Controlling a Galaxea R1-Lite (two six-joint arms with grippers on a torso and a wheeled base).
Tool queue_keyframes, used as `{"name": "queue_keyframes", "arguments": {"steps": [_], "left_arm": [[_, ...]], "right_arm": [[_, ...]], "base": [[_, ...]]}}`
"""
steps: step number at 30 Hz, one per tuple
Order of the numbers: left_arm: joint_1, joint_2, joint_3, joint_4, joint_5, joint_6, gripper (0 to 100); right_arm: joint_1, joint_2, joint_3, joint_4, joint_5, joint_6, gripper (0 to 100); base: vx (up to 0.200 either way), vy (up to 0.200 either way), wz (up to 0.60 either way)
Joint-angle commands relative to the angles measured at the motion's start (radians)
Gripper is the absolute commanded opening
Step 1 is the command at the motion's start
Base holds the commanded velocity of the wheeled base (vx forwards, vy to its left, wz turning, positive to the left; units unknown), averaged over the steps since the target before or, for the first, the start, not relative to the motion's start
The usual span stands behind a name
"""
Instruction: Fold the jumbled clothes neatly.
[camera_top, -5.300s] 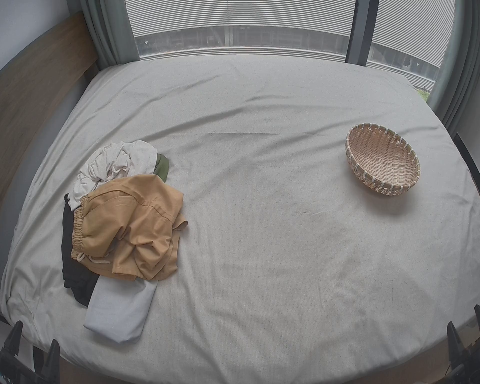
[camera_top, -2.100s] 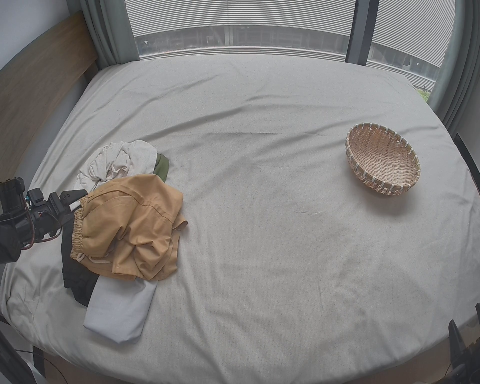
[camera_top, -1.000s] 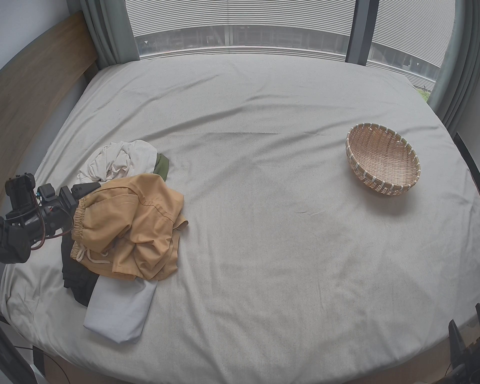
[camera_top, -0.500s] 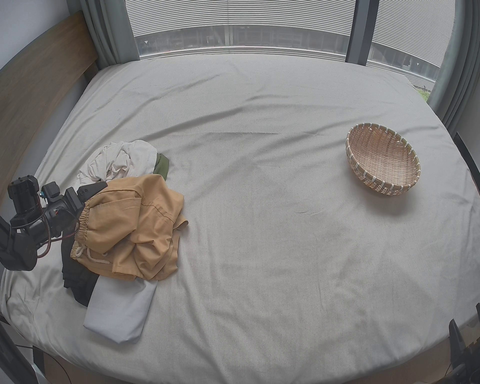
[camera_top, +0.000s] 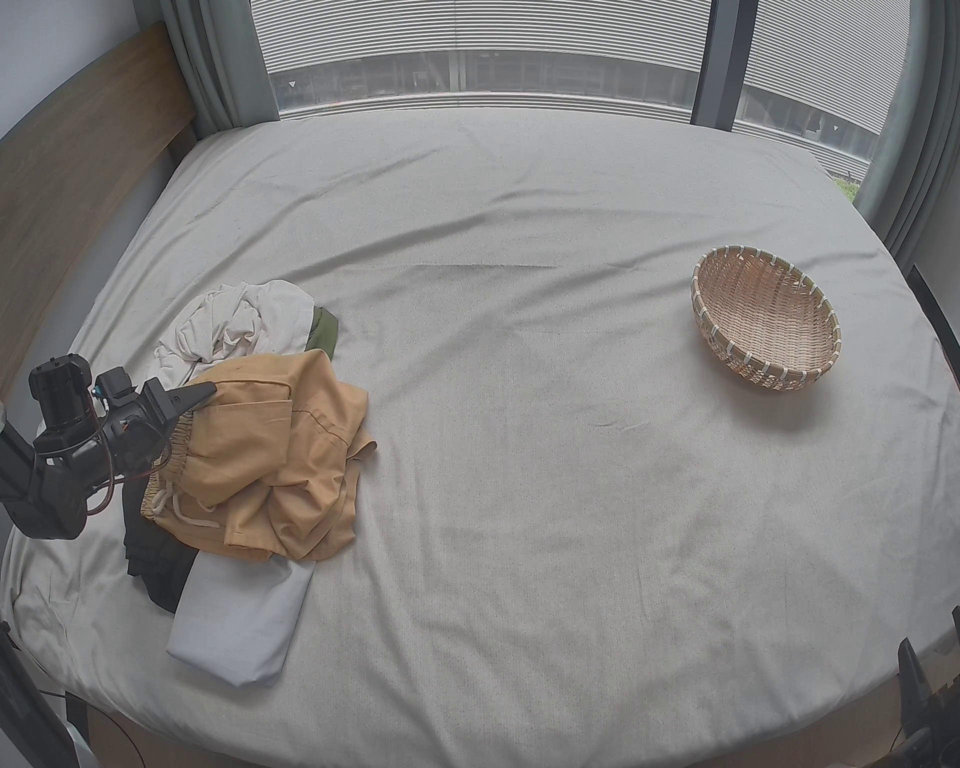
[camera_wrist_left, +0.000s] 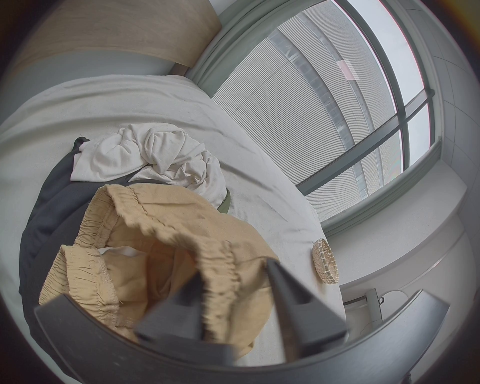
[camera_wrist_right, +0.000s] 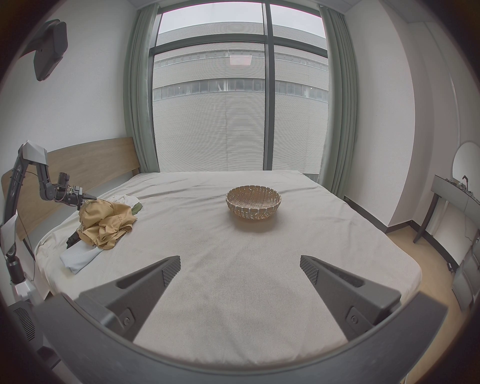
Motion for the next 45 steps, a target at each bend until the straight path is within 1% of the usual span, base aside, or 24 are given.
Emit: {"name": "queue_keyframes", "arguments": {"steps": [1, 5, 8, 9, 10, 14, 16, 18, 19, 20, 22, 24, 25, 27, 28, 29, 30, 31, 33, 35, 37, 42, 43, 45], "left_arm": [[-0.005, -0.002, 0.006, 0.000, -0.002, -0.002, 0], [-0.018, -0.057, 0.030, -0.002, -0.011, -0.030, 0], [-0.057, -0.189, 0.053, 0.000, -0.023, -0.114, 0], [-0.058, -0.195, 0.053, 0.000, -0.025, -0.119, 0], [-0.084, -0.264, 0.053, 0.001, -0.037, -0.148, 0], [-0.126, -0.377, 0.058, 0.003, -0.075, -0.175, 0], [-0.184, -0.463, 0.073, 0.004, -0.112, -0.177, 0], [-0.223, -0.508, 0.085, 0.007, -0.123, -0.175, 0], [-0.267, -0.551, 0.095, 0.009, -0.129, -0.174, 0], [-0.267, -0.551, 0.095, 0.009, -0.129, -0.174, 0], [-0.357, -0.598, 0.104, 0.010, -0.128, -0.166, 0], [-0.436, -0.606, 0.133, 0.010, -0.121, -0.114, 0], [-0.443, -0.604, 0.138, 0.010, -0.121, -0.102, 0], [-0.488, -0.580, 0.165, 0.010, -0.118, -0.008, 0], [-0.509, -0.554, 0.182, 0.009, -0.117, 0.065, 0], [-0.523, -0.540, 0.191, 0.009, -0.111, 0.113, 0], [-0.542, -0.514, 0.202, 0.009, -0.089, 0.202, 0], [-0.554, -0.493, 0.205, 0.007, -0.071, 0.256, 0], [-0.580, -0.440, 0.205, 0.003, 0.001, 0.358, 0], [-0.632, -0.414, 0.204, -0.005, 0.103, 0.381, 0], [-0.687, -0.413, 0.196, -0.011, 0.135, 0.383, 0], [-0.747, -0.390, 0.181, -0.010, 0.133, 0.381, 0], [-0.775, -0.350, 0.165, -0.017, 0.141, 0.386, 0], [-0.789, -0.328, 0.141, -0.025, 0.141, 0.384, 0]], "right_arm": [[0.000, -0.016, 0.016, 0.000, 0.000, 0.000, 100], [0.000, -0.016, 0.016, 0.000, 0.000, 0.000, 100], [0.000, -0.016, 0.016, 0.000, 0.000, -0.001, 100], [0.000, -0.016, 0.016, 0.000, 0.000, -0.001, 100], [0.000, -0.016, 0.016, 0.000, 0.000, -0.001, 100], [0.000, -0.016, 0.016, 0.000, 0.000, -0.001, 100], [0.000, -0.016, 0.016, 0.000, 0.000, -0.001, 100], [0.000, -0.016, 0.016, 0.000, 0.000, -0.001, 100], [0.000, -0.016, 0.016, 0.000, 0.000, -0.001, 100], [0.000, -0.016, 0.016, 0.000, 0.000, -0.001, 100], [0.000, -0.016, 0.016, 0.000, 0.000, -0.001, 100], [0.000, -0.016, 0.016, 0.000, 0.000, 0.000, 100], [0.000, -0.016, 0.016, 0.000, 0.000, 0.000, 100], [0.000, -0.016, 0.016, 0.000, 0.000, 0.000, 100], [0.000, -0.016, 0.016, 0.000, 0.000, -0.001, 100], [0.000, -0.016, 0.016, 0.000, 0.000, -0.001, 100], [0.000, -0.016, 0.016, 0.000, 0.000, -0.001, 100], [0.000, -0.016, 0.016, 0.000, 0.000, -0.001, 100], [0.000, -0.016, 0.016, 0.000, 0.000, 0.000, 100], [0.000, -0.016, 0.016, 0.000, 0.000, 0.002, 100], [0.000, -0.016, 0.016, 0.000, 0.000, 0.002, 100], [0.000, -0.016, 0.016, 0.000, 0.000, -0.001, 100], [0.000, -0.016, 0.016, 0.000, 0.000, 0.000, 100], [0.000, -0.016, 0.016, 0.000, 0.000, 0.000, 100]], "base": [[0.000, 0.000, 0.00], [0.000, 0.000, 0.00], [0.000, 0.000, 0.00], [0.000, 0.000, 0.00], [0.000, 0.000, 0.00], [0.000, 0.000, 0.00], [0.000, 0.000, 0.00], [0.000, 0.000, 0.00], [0.000, 0.000, 0.00], [0.000, 0.000, 0.00], [0.000, 0.000, 0.00], [0.000, 0.000, 0.00], [0.000, 0.000, 0.00], [0.000, 0.000, 0.00], [0.000, 0.000, 0.00], [0.000, 0.000, 0.00], [0.000, 0.000, 0.00], [0.000, 0.000, 0.00], [0.000, 0.000, 0.00], [0.000, 0.000, 0.00], [0.000, 0.000, 0.00], [0.000, 0.000, 0.00], [0.000, 0.000, 0.00], [0.000, 0.000, 0.00]]}}
